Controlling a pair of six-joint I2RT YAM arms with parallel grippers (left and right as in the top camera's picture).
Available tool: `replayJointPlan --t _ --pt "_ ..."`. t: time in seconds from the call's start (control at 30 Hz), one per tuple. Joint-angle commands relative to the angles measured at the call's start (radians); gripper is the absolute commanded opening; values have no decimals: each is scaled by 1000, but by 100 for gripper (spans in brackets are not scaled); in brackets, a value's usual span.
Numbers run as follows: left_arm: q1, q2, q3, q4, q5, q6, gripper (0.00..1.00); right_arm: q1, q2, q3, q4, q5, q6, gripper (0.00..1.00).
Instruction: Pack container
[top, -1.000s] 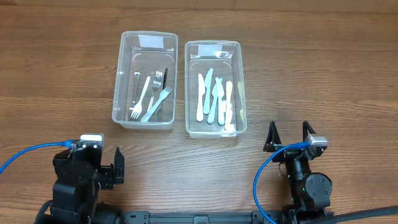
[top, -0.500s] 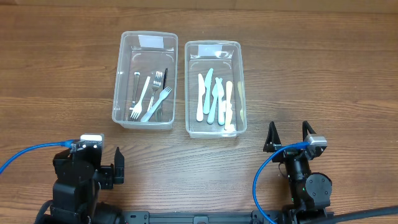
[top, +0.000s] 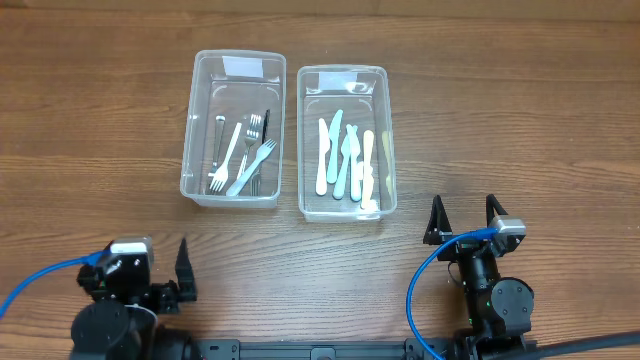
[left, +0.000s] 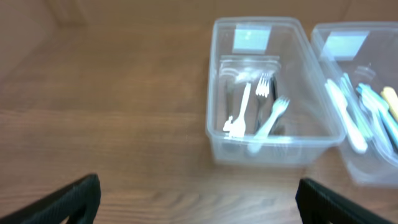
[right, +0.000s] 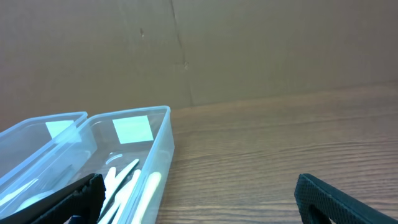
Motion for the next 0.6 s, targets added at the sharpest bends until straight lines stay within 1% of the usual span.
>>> replayJointPlan --t 0.0,0.07,0.1,0.13,0.2,0.23,0.27,0.37,0.47,0.57 --pt "39 -109 -173 146 141 73 100 -1 -9 -10 5 -2 -4 100" --pt "38 -128 -288 329 145 73 100 -1 -9 -10 5 -2 -4 100" --pt "38 -129 -320 384 147 74 100 -1 -9 -10 5 -2 -4 100" --pt "38 -129 -369 478 150 74 100 -1 -9 -10 5 -2 -4 100" --pt "38 -129 -489 716 169 104 100 -1 -9 -10 5 -2 -4 100" --pt "38 -129 -520 778 169 104 100 -1 -9 -10 5 -2 -4 100" --pt "38 -130 -587 902 169 119 100 -1 -9 -10 5 -2 -4 100" --pt "38 -130 -661 992 169 133 100 -1 -9 -10 5 -2 -4 100" --pt "38 -130 -660 899 197 138 100 -1 -9 -10 5 -2 -4 100" --pt "38 -130 -660 893 214 147 100 -1 -9 -10 5 -2 -4 100"
